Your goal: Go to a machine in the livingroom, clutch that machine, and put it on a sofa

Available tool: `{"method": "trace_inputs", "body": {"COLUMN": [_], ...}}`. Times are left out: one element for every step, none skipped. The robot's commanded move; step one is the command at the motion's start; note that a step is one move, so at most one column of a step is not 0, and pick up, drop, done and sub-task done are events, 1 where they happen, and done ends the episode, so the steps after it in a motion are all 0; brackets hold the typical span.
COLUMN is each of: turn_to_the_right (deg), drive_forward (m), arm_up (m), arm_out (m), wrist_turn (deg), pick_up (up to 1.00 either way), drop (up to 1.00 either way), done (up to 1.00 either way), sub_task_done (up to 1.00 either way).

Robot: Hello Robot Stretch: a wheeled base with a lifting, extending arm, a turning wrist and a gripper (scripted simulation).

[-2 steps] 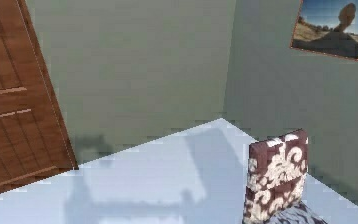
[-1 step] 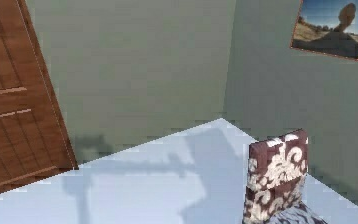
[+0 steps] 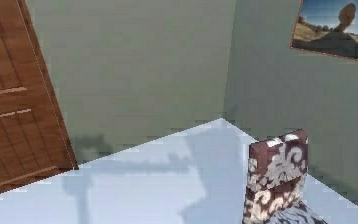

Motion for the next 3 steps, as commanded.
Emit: {"method": "trace_inputs", "body": {"turn_to_the_right": [0.0,0.0,0.0], "drive_forward": [0.00,0.00,0.00], "arm_up": [0.00,0.00,0.00], "arm_out": [0.00,0.00,-0.24], "wrist_turn": [-45.0,-15.0,0.0], "pick_up": [0.00,0.00,0.00], "drop": [0.00,0.00,0.00], "done": [0.00,0.00,0.00], "sub_task_done": [0.00,0.00,0.00]}}
